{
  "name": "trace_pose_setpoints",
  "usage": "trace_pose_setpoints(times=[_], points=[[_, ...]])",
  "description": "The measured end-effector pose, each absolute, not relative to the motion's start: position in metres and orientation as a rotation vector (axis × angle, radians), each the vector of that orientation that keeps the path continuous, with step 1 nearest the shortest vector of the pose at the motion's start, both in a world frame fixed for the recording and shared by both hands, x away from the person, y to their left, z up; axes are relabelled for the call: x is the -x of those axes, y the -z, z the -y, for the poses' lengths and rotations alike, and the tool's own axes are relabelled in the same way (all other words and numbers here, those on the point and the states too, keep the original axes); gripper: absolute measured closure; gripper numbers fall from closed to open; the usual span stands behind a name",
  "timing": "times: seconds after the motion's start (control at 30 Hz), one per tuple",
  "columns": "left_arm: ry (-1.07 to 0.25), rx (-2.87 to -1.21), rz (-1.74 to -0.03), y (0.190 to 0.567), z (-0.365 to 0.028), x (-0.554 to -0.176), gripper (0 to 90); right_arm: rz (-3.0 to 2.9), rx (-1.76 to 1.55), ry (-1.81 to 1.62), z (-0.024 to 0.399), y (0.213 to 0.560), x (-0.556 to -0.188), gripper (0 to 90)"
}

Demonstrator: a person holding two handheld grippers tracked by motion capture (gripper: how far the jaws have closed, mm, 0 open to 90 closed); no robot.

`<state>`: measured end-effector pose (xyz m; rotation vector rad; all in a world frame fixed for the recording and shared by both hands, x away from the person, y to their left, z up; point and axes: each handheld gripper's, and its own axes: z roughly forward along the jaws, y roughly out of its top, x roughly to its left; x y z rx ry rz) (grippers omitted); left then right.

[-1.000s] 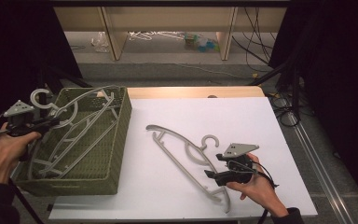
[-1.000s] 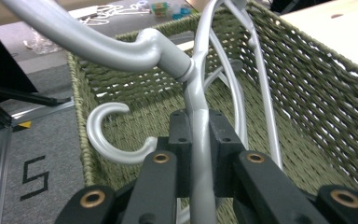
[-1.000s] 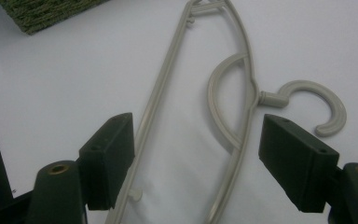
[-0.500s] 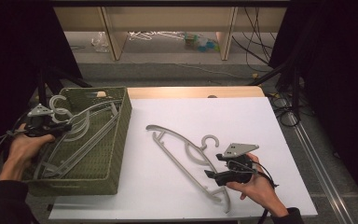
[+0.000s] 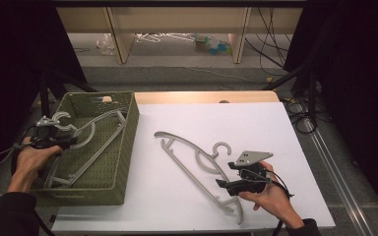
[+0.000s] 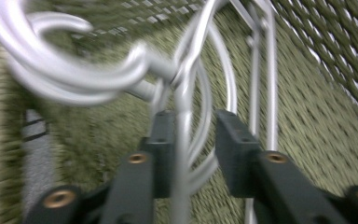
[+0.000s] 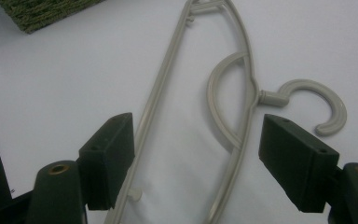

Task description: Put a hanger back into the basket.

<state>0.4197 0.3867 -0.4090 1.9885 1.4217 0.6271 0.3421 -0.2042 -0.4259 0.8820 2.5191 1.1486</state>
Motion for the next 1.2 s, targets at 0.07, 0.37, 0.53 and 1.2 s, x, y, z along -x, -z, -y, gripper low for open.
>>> trace_pose_setpoints(times=[0.07,0.37,0.53,1.2], points=[[-0.64,-1.972,-1.418,0.405,-0.386,-0.415,57.0,-2.525,-0.889,-1.144,0.204,0.426,-0.342,27.5],[-0.707,-1.746,-1.408,0.383,-0.384,-0.388,39.8,-2.517,-0.891,-1.16,0.205,0.424,-0.341,27.5],[-0.689,-1.702,-1.361,0.371,-0.375,-0.367,34.1,-2.509,-0.889,-1.153,0.204,0.425,-0.342,27.2],[-0.496,-1.75,-0.977,0.374,-0.23,-0.295,26.2,-2.51,-0.894,-1.166,0.205,0.425,-0.342,26.4]])
